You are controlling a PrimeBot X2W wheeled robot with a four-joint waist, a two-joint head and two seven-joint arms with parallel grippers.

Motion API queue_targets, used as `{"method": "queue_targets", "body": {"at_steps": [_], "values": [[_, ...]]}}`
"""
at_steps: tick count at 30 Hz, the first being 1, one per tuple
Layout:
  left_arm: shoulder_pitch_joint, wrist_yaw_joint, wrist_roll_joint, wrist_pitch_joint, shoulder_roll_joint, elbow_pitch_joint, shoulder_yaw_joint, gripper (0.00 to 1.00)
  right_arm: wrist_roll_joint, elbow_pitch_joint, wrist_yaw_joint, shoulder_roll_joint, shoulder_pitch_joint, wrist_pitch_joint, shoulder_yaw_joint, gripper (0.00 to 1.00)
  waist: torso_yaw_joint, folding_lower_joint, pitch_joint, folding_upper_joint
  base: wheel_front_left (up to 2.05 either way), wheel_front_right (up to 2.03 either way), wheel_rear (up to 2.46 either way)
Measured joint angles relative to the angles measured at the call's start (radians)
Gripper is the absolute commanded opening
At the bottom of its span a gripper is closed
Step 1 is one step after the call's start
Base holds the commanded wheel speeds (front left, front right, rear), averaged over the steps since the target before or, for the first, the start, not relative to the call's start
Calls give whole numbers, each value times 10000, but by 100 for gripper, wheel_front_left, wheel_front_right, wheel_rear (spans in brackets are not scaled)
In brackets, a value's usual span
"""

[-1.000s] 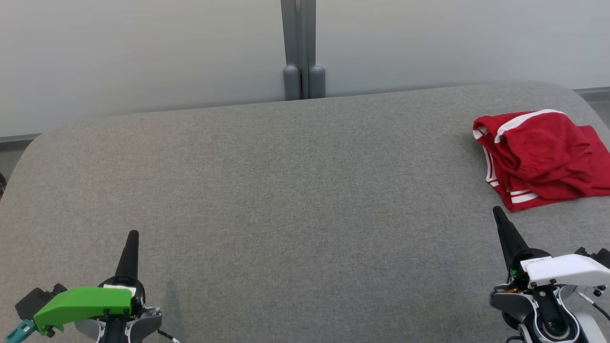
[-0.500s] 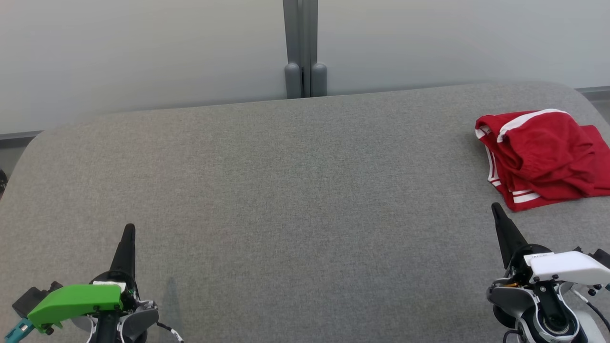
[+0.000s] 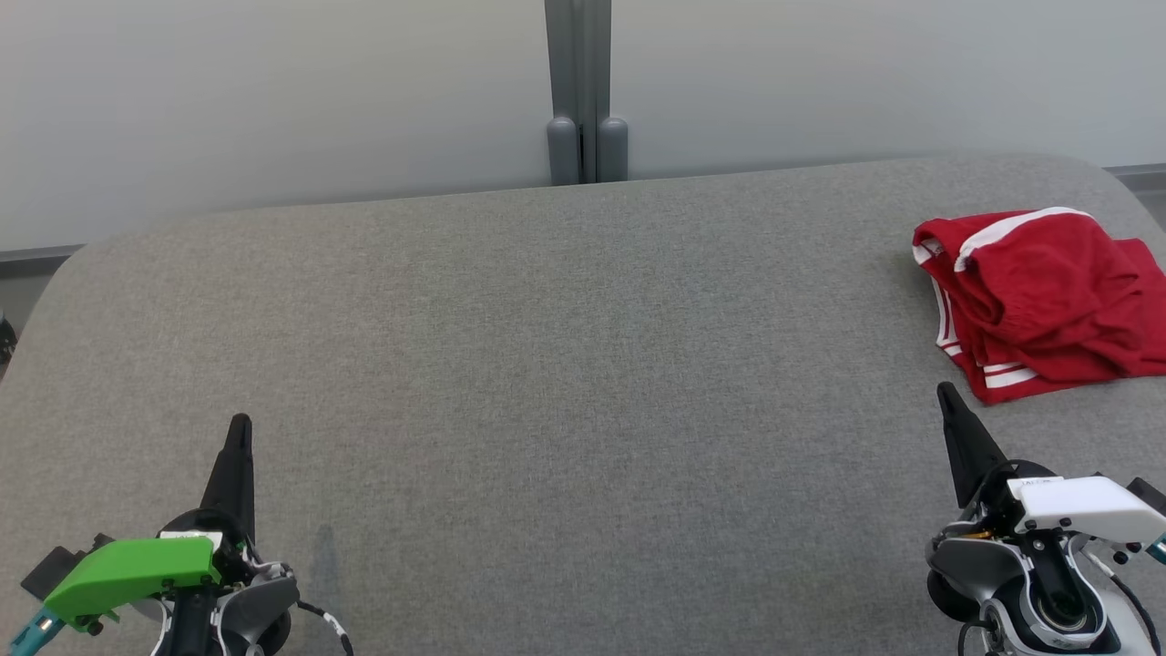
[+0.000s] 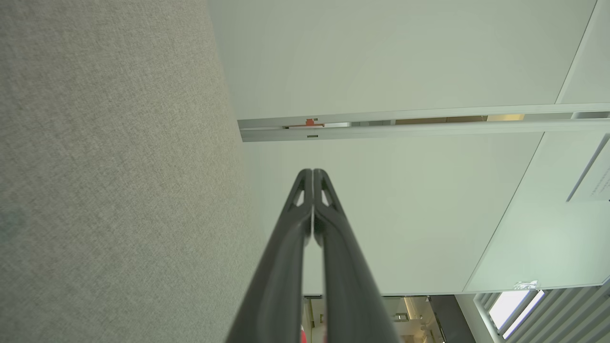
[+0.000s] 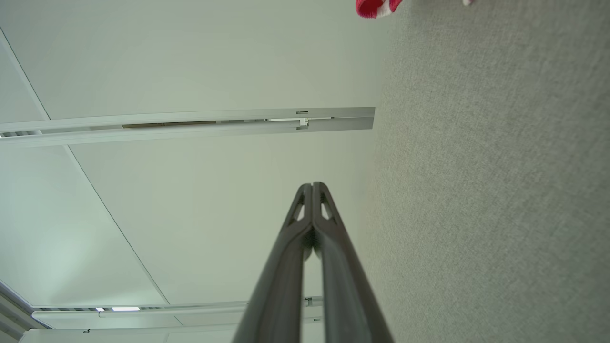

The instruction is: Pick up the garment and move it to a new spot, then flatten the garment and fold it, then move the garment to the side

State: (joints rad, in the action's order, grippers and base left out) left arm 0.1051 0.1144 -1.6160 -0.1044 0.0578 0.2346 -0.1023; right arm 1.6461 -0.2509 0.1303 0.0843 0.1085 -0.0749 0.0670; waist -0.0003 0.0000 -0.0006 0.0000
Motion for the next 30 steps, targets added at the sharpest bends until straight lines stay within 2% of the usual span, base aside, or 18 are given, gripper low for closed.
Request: {"method": "queue_targets", "body": {"at_steps": [30], "values": [[19,12,-38,-12,-17,0,-31,0,50,-12,0,-13,19,-25,21,0,2,0,2,0,0,0,0]]}}
